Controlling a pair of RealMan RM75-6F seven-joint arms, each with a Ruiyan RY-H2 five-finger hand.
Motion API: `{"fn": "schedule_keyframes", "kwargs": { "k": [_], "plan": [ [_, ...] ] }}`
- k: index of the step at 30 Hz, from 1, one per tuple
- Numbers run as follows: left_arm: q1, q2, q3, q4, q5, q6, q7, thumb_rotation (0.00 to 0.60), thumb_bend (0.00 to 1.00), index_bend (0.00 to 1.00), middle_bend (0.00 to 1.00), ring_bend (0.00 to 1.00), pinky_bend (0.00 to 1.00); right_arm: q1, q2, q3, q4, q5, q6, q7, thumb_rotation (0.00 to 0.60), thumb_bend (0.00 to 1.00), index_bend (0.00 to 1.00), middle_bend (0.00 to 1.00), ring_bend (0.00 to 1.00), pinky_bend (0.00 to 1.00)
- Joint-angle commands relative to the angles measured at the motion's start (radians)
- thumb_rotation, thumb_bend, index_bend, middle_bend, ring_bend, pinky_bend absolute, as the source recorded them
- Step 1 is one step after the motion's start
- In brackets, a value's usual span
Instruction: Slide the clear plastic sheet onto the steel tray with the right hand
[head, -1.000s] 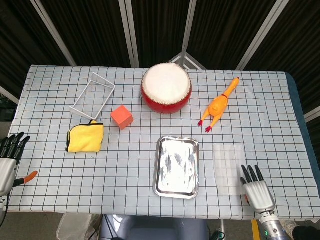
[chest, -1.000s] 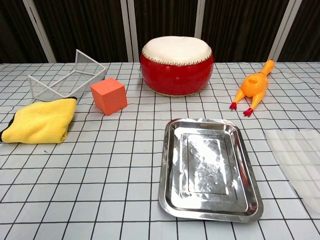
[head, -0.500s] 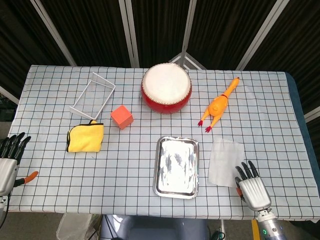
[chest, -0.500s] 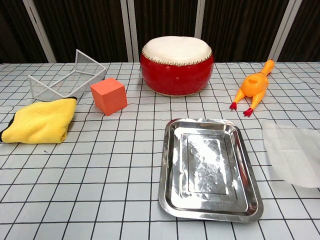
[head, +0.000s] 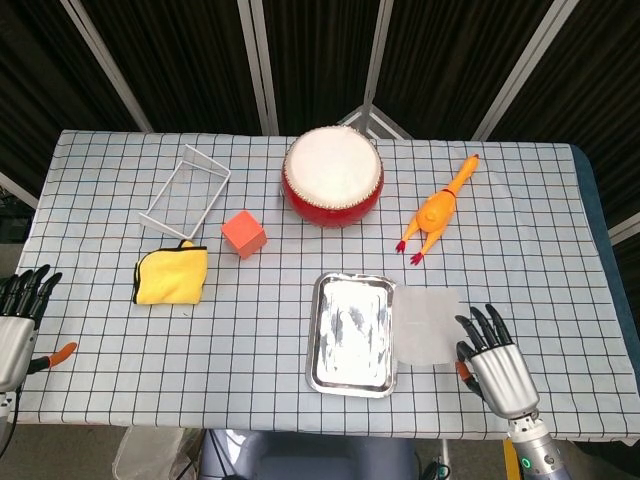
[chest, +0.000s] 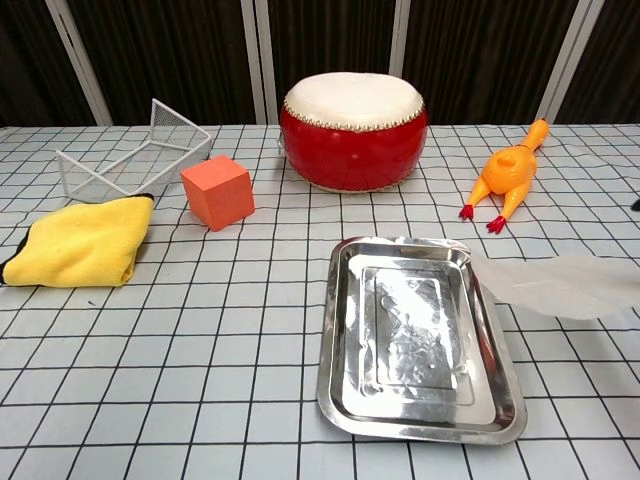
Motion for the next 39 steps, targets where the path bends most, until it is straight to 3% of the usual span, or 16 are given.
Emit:
{"fn": "schedule_keyframes", "kwargs": {
  "k": [1,8,15,26,39],
  "plan": [
    [0.001,0.000,0.000,0.001,-0.001,0.000,0.002,0.600,0.00,0.00,0.00,0.00,0.00,0.030,0.013,0.031,-0.101,-0.025,0.006,0.006,0.600,0.52,0.69,0.25,0.13,0.09],
    [0.000,0.002,-0.003,0.002,-0.007,-0.003,-0.003,0.600,0.00,0.00,0.00,0.00,0.00,0.070,-0.034,0.040,-0.184,-0.043,-0.060,-0.055,0.600,0.52,0.69,0.26,0.13,0.09],
    [-0.002,0.004,-0.002,0.004,-0.006,-0.005,-0.010,0.600,0.00,0.00,0.00,0.00,0.00,0.064,-0.103,0.013,-0.156,0.015,-0.138,-0.130,0.600,0.56,0.69,0.26,0.13,0.09],
    [0.004,0.017,-0.004,0.005,-0.018,-0.003,-0.021,0.600,0.00,0.00,0.00,0.00,0.00,0.006,-0.171,0.021,-0.183,0.133,-0.119,-0.145,0.600,0.59,0.69,0.26,0.13,0.09],
    [0.004,0.014,-0.011,0.010,-0.037,-0.010,0.012,0.600,0.00,0.00,0.00,0.00,0.00,-0.002,-0.208,-0.016,-0.259,0.107,-0.133,-0.201,0.600,0.59,0.69,0.26,0.13,0.09]
  ]
}}
